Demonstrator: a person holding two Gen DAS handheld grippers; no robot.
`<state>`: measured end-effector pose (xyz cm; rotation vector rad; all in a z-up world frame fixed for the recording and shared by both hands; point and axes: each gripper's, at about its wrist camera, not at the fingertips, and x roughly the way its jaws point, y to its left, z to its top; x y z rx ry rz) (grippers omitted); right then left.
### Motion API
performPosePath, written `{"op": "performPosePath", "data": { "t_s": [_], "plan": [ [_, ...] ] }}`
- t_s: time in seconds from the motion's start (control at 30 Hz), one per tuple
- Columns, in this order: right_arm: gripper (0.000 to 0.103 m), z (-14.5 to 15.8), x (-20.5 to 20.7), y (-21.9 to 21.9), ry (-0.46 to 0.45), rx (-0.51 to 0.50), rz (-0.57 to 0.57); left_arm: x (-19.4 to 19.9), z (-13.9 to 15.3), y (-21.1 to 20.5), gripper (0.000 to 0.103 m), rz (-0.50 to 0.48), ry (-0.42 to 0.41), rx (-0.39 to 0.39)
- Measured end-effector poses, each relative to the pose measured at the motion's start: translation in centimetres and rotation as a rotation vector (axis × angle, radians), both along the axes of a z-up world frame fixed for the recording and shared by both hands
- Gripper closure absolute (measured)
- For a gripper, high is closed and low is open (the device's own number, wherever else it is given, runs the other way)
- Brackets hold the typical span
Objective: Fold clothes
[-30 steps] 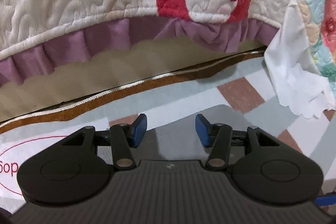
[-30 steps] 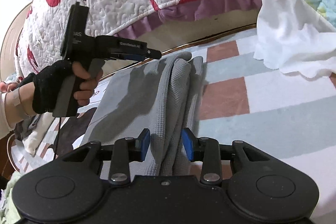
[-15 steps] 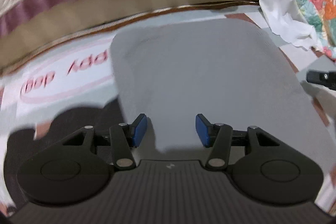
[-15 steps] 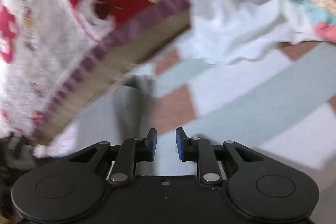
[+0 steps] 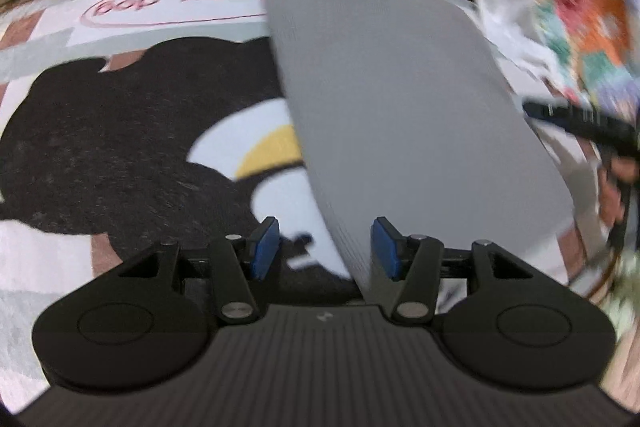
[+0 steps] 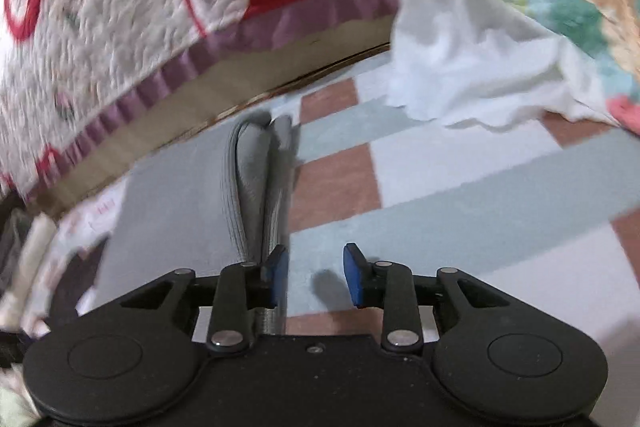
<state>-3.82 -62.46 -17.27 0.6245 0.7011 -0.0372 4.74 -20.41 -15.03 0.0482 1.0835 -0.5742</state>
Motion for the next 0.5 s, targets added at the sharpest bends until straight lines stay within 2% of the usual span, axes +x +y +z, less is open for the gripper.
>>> {"op": "performPosePath", "data": {
  "t_s": [0.07,0.13,0.17,0.27,0.33,0.4,0.5],
  "plan": [
    [0.062,0.7,-1.5,-0.3,-0.007,0.089,-0.027,-1.2,-0.1,-0.6,0.051,-0.072,-0.039,0.014],
    [0.051,1.5,-3.1,-0.1,-0.017,0.199,-0.044,-2.0,-0.2,-1.3,0.049,-0.149,-0.069,0.025],
    [0.049,2.0,-3.9,0.1,-0.02,0.243,-0.048,-2.4,-0.3,-1.7,0.049,-0.183,-0.082,0.03],
    [0.045,2.9,-5.7,2.5,0.002,0.241,-0.026,-2.9,-0.9,-2.7,0.049,-0.243,-0.095,0.057],
    [0.045,2.7,-6.8,4.0,0.058,0.213,-0.043,-3.3,-1.4,-2.9,0.047,-0.266,-0.1,0.074],
    [0.045,2.2,-7.8,5.5,0.126,0.187,-0.073,-3.6,-1.8,-2.7,0.046,-0.257,-0.111,0.075],
    [0.045,1.1,-9.2,6.7,0.157,0.209,-0.118,-3.8,-2.2,-2.3,0.046,-0.231,-0.117,0.054]
  ]
}}
